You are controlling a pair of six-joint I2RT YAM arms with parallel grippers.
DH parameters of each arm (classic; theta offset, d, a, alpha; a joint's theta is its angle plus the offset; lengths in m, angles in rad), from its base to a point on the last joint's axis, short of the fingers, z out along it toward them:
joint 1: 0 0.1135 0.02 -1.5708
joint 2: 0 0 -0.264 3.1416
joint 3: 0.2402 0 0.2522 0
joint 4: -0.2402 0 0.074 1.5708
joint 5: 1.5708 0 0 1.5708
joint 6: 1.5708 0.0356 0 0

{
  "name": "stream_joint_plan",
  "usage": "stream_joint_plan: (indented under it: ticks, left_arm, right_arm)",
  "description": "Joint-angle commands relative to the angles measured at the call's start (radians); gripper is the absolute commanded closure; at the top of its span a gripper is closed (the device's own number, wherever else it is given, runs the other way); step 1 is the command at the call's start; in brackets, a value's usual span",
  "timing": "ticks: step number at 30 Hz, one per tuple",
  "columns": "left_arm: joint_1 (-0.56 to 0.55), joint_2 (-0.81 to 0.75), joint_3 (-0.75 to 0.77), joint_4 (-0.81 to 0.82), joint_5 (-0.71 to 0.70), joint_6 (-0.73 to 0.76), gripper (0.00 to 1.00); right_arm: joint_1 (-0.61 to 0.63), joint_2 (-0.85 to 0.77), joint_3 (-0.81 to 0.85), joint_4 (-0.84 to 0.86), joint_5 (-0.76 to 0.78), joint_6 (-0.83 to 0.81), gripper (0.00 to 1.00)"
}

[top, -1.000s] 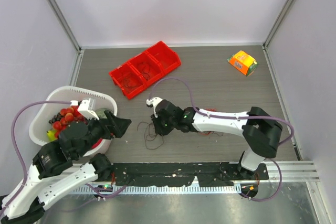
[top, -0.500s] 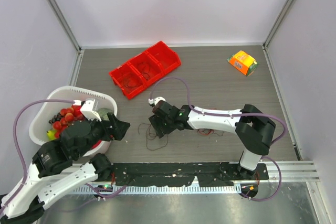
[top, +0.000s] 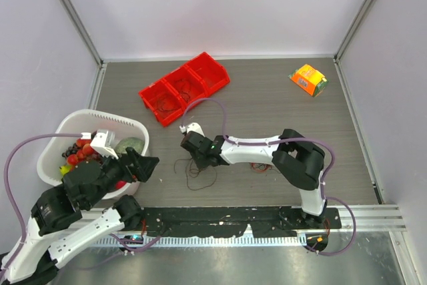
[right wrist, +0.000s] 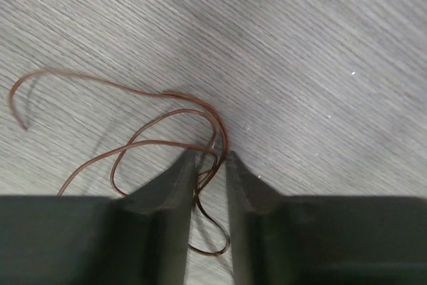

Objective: Untangle the cables

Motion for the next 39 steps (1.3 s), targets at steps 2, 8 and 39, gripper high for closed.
stream_joint_plan:
  ticks: [2, 8, 39]
  left_arm:
    - [0.003, -0.048, -0.014, 0.037, -0.006, 0.025, 0.08]
    - [0.003, -0.066, -0.025, 0.046, -0.003, 0.027, 0.08]
    - [0.003, -0.204, -0.041, 0.056, -0.03, 0.013, 0.08]
  right_arm:
    - [0.021, 0.0, 0.018, 0.011, 0.16, 0.012, 0.91]
    - [0.01, -0.046, 0.099, 0.016, 0.258, -0.06, 0.99]
    - [-0.185, 0.518, 1.051, 0.279, 0.191, -0.172, 0.99]
